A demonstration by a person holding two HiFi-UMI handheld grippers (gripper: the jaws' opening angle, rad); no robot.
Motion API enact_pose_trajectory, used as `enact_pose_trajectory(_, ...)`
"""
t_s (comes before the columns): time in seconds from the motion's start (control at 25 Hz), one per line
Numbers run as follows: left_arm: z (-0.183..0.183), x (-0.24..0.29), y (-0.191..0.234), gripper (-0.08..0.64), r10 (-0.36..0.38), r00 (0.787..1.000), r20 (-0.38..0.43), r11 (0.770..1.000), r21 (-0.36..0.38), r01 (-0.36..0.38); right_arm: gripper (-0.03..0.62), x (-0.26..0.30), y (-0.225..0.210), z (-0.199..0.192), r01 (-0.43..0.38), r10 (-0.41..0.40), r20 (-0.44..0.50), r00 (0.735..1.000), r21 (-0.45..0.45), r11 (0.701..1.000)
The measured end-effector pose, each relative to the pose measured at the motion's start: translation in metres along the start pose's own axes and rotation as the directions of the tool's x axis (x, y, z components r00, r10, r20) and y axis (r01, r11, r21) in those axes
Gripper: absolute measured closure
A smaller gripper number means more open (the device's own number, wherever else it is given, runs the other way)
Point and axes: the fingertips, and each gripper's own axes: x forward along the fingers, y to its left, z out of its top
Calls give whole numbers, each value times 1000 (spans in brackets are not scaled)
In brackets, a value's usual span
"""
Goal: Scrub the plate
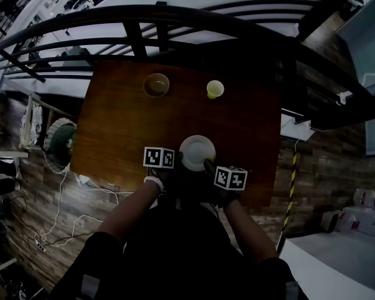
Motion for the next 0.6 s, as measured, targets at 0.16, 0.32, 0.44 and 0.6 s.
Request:
enact_pose_trajectory(0.16, 4, 1, 2, 494, -2, 1000, 7, 1000, -1, 2, 443, -9, -13, 12, 39, -40, 37, 999, 21, 999)
enact_pose_trajectory(0.32, 4, 2, 5, 494, -1, 1000, 15, 1000, -9, 2, 443, -10, -9, 15, 31, -33, 60, 998, 33, 999)
enact_pose_trajectory(0.44, 3, 3, 6, 494, 0, 1000, 14, 1000, -14, 0, 443, 3, 23, 9, -39, 40, 32, 999, -19, 999)
enact_pose_trajectory(0.6, 3, 1, 5, 494, 0, 1000, 14, 1000, -14, 0, 443, 22, 72, -11, -123, 119, -43, 992, -98, 988)
